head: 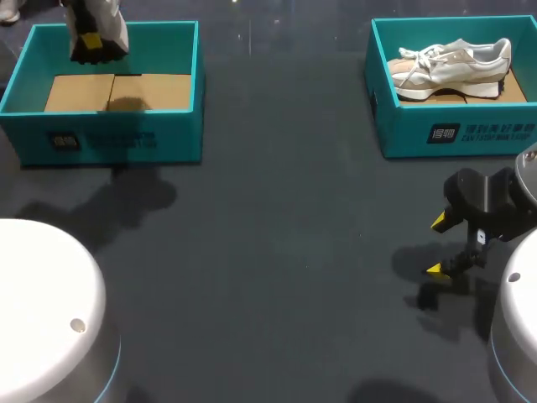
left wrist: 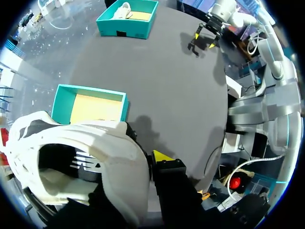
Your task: Take the shoe out of the shoebox, open the shoe tongue, remove and reinsert the insole, then place the shoe into the shoebox
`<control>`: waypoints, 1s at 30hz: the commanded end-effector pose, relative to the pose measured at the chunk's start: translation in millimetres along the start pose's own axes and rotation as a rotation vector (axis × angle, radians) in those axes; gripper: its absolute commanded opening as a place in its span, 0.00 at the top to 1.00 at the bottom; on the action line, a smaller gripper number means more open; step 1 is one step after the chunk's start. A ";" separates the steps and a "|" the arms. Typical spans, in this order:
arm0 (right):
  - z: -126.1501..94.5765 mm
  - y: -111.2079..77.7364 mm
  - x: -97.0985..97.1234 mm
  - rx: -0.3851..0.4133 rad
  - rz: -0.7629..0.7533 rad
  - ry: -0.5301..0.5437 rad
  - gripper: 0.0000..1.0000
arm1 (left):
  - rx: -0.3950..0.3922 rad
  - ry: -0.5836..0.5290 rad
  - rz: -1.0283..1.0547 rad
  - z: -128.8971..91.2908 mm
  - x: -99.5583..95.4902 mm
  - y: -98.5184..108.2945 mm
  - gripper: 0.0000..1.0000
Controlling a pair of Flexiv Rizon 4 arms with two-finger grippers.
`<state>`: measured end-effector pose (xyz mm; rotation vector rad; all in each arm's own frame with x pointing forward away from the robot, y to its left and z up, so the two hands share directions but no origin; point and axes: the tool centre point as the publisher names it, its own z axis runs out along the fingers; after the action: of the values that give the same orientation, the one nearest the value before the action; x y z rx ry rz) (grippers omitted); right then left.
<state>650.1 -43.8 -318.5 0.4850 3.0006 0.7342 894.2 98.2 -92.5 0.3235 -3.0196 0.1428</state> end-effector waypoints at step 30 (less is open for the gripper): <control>-0.6 -0.2 1.9 0.002 0.000 -0.003 0.00 | -0.031 0.058 0.138 -5.8 -72.6 76.6 1.00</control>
<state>650.1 -43.8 -318.5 0.4849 3.0006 0.7343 944.7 178.6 -101.1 0.1315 -2.9997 0.0980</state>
